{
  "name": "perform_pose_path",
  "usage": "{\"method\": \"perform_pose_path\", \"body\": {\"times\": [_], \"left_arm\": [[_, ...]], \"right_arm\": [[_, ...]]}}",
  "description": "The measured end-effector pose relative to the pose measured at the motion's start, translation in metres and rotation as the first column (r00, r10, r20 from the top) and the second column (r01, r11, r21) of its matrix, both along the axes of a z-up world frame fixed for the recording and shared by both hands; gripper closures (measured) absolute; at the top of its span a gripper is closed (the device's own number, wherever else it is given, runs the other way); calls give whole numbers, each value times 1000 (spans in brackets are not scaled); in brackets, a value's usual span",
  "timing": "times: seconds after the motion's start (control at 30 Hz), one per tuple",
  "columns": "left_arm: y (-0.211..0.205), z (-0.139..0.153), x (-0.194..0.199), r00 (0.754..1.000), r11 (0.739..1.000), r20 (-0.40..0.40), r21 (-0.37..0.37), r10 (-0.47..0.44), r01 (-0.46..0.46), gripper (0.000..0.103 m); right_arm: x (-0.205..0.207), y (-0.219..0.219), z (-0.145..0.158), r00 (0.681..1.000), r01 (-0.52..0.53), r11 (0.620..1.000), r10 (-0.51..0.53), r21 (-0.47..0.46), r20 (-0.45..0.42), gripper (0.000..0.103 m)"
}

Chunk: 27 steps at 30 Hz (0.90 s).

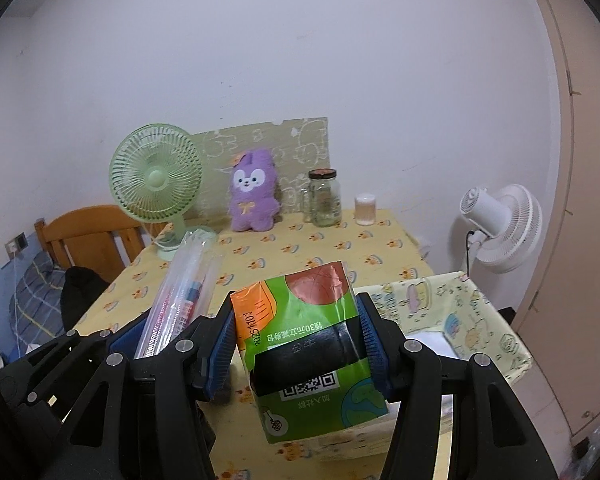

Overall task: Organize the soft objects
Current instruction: 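Carry the straw bag and tissue pack with both tools over the gift-wrapped box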

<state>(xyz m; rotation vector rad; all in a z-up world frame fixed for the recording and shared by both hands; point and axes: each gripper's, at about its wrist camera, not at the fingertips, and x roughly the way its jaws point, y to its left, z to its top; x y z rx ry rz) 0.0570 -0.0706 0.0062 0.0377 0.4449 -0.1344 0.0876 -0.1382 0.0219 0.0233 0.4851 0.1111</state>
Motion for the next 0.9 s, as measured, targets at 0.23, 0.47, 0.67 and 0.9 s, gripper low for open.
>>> {"method": "perform_pose_path", "body": {"times": [0.23, 0.47, 0.67, 0.9], "left_arm": [[-22, 2, 8, 999, 1000, 8, -1, -31, 31, 77], [-43, -2, 21, 998, 998, -3, 4, -69, 69, 77], [-61, -7, 31, 994, 994, -18, 1, -111, 111, 77], [-81, -17, 47, 987, 988, -58, -5, -153, 153, 77]], "right_arm": [[4, -24, 2, 999, 37, 999, -37, 1, 10, 43], [10, -46, -2, 997, 75, 997, -75, 3, 3, 43], [17, -66, -7, 994, 110, 994, -110, 1, -8, 43], [26, -88, -18, 987, 158, 987, -158, -8, -32, 43]]}}
